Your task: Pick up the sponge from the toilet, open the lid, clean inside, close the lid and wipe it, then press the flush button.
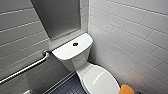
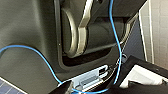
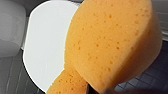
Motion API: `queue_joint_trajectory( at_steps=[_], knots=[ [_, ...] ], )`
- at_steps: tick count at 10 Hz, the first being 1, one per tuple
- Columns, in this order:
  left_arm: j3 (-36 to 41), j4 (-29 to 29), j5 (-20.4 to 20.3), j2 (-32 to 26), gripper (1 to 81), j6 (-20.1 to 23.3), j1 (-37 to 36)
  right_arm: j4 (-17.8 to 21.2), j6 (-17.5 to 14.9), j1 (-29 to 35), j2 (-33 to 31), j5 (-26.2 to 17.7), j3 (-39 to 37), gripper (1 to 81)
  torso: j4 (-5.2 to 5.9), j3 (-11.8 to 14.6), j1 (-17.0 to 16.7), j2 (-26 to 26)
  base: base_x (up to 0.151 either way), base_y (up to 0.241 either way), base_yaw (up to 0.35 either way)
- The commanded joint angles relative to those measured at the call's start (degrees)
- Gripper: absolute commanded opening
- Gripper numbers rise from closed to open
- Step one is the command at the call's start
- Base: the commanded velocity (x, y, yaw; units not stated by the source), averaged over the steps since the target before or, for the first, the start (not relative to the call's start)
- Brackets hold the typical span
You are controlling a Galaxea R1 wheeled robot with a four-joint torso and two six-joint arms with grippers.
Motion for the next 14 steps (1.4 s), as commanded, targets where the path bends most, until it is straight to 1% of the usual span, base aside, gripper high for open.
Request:
queue_joint_trajectory(
  at_steps=[1,2,3,4,5,6,8,10,12,13,14],
  knots=[
    [20.93,0.73,4.95,-13.6,81.1,0.16,-3.74,-2.68,-0.56,-10.94,-4.04,-1.67,0.3,1.0,0.0,0.0,0.0,0.0,0.0,0.0,0.0],
    [25.55,0.46,5.04,-16.89,81.1,-0.02,-5.68,-2.78,-0.56,-14.38,-3.96,-1.67,-0.06,1.0,0.0,0.0,0.0,0.0,0.0,0.0,0.0],
    [29.56,0.37,5.13,-20.03,81.1,-0.28,-8.13,-1.99,-0.91,-17.97,-3.87,-1.33,-0.06,1.0,0.0,0.0,0.0,0.0,0.0,0.0,0.0],
    [32.85,0.29,5.22,-22.52,81.1,-0.37,-10.25,-1.72,-2.23,-22.19,-3.69,-0.62,0.02,1.0,0.0,0.0,0.0,0.0,0.0,0.0,0.0],
    [36.44,-0.4,5.13,-25.75,81.1,-0.54,-12.44,-1.11,-4.94,-25.54,-2.99,1.91,-0.59,1.0,0.0,0.0,0.0,0.0,0.0,0.0,0.0],
    [39.6,-2.77,5.13,-28.73,81.1,-0.54,-15.17,-1.11,-5.22,-27.66,-2.73,2.11,-1.63,1.0,0.0,0.0,0.0,0.0,0.0,0.0,0.0],
    [41.81,-6.83,5.22,-31.92,81.1,-0.54,-21.24,-2.34,-6.27,-32.24,-1.5,2.28,-3.67,1.0,0.0,0.0,0.0,0.0,0.0,0.0,0.0],
    [42.08,-12.26,5.04,-32.19,81.1,-0.72,-27.47,-6.02,-6.27,-35.57,1.66,2.11,-7.09,1.0,0.0,0.0,0.0,0.0,0.0,0.0,0.0],
    [42.08,-18.24,4.6,-31.92,81.1,-2.38,-32.75,-6.29,-6.19,-37.24,3.86,2.28,-9.19,1.0,0.0,0.0,0.0,0.0,0.0,0.0,0.0],
    [41.99,-20.1,4.34,-31.57,81.1,-3.53,-34.86,-6.29,-6.1,-37.77,4.83,2.63,-10.87,1.0,0.0,0.0,0.0,0.0,0.0,0.0,0.0],
    [41.47,-20.71,4.25,-30.87,81.1,-4.83,-36.53,-6.29,-6.1,-38.39,5.44,2.63,-11.57,1.0,0.0,0.0,0.0,0.0,0.0,0.0,0.0]
  ],
)
